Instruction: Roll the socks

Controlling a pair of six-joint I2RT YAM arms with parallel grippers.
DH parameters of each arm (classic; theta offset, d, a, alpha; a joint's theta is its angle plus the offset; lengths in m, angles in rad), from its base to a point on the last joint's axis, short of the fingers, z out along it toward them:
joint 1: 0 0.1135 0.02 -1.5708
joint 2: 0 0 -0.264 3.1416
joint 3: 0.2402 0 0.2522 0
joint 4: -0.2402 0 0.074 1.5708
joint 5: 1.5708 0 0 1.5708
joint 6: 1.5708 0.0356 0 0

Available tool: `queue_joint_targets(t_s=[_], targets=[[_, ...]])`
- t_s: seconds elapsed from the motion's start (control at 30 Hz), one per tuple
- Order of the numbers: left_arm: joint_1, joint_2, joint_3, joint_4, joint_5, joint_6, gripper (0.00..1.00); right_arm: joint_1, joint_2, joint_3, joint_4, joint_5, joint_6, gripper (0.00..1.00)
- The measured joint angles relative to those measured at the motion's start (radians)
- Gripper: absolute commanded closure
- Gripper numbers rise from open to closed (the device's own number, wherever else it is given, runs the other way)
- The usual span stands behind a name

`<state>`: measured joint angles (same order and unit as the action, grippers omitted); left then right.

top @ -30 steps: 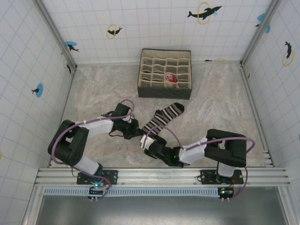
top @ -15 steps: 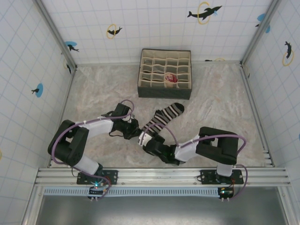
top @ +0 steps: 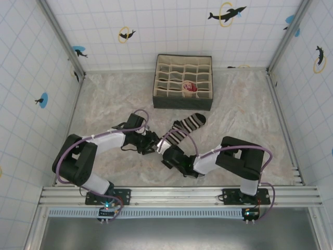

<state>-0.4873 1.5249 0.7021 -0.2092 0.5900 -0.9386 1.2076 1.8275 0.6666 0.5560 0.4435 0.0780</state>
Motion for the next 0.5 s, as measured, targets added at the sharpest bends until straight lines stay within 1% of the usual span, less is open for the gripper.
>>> queue_joint_targets(t_s=[0.07,0.2,0.4,0.5], targets=[[0.000,-0.013,0.024,-0.002,-0.014,0.003,0.08,-0.031,-0.013,0.000,-0.014,-0.059,0.045,1.00],[-0.001,-0.066,0.037,0.003,-0.039,0.020,0.08,-0.103,-0.036,0.000,-0.034,-0.195,0.140,1.00],[-0.001,-0.122,0.009,0.034,-0.064,0.046,0.12,-0.216,-0.051,-0.001,-0.024,-0.418,0.305,1.00],[-0.001,-0.135,-0.021,0.045,-0.072,0.057,0.16,-0.262,-0.051,-0.003,-0.002,-0.518,0.389,1.00]])
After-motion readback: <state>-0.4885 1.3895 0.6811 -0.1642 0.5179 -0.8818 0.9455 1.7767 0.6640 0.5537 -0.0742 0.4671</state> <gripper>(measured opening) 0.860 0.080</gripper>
